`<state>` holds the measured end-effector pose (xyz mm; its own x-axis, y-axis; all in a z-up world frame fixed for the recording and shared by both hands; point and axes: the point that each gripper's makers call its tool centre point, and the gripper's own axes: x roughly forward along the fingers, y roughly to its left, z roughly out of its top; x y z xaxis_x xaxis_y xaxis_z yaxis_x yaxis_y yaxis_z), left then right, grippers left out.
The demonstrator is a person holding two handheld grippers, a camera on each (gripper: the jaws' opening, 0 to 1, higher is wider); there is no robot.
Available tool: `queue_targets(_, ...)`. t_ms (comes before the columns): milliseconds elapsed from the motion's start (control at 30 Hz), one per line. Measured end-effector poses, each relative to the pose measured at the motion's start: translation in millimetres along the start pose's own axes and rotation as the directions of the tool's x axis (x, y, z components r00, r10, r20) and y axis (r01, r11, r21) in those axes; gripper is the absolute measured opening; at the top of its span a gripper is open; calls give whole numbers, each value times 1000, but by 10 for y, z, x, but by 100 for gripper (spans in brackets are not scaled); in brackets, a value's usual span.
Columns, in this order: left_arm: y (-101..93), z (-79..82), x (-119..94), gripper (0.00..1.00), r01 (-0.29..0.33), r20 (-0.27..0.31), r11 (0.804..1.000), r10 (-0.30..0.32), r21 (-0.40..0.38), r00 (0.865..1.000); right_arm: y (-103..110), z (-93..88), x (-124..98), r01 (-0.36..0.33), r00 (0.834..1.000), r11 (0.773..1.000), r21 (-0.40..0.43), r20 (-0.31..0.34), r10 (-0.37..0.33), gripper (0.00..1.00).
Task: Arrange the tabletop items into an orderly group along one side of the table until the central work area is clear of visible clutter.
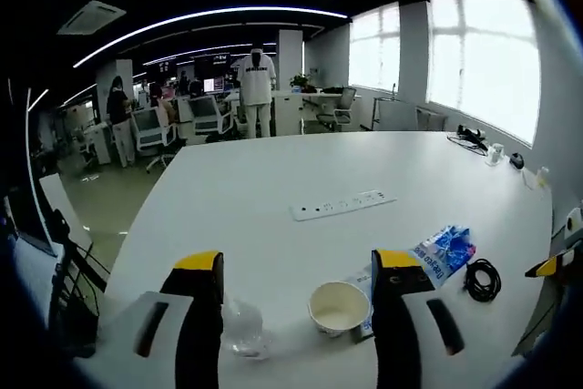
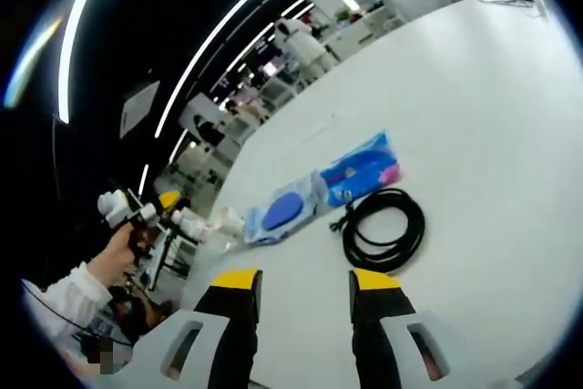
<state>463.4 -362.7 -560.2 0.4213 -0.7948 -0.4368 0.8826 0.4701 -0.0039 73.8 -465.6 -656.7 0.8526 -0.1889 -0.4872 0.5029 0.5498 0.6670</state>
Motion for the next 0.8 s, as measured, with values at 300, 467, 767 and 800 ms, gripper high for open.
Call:
queue_targets(300,350,-112,-41,63,-63,-18,998,63,-28,998,13,-17,-28,0,1000,1000,17,6,0,37)
queue_targets(467,440,-230,-11,61,-83,-45,996,81,-42,996,-23,-21,-67,10,1000,999,37,9,-11,37)
queue_targets(767,477,-385,78,36,-81,-90,996,78,-40,993,-62,-4,-101,28,1000,998,52,12,-29,36)
queue_targets(800,475,-389,82,30,-79,-94,996,75,-39,993,-64,-3,-98,29,999,998,54,12,-29,36)
